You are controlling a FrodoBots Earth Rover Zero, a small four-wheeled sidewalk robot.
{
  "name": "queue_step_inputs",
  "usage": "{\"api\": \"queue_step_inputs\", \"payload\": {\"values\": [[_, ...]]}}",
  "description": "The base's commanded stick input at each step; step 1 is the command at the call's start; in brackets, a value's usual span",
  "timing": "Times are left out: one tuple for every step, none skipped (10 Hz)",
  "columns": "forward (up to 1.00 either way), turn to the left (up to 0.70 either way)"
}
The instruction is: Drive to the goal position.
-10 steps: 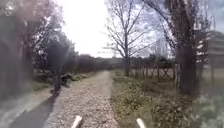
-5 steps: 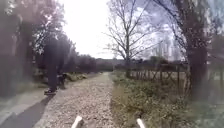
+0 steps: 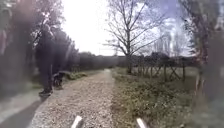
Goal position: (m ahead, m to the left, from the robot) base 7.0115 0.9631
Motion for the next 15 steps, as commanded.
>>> {"api": "queue_step_inputs", "payload": {"values": [[0.50, 0.00], [0.50, 0.00], [0.50, 0.00], [0.50, 0.00], [0.50, 0.00], [0.50, 0.00], [0.50, 0.00], [0.50, 0.00], [0.50, 0.00], [0.50, 0.00], [0.50, 0.00], [0.50, 0.00], [0.53, 0.00], [0.67, 0.00], [0.70, 0.00]]}}
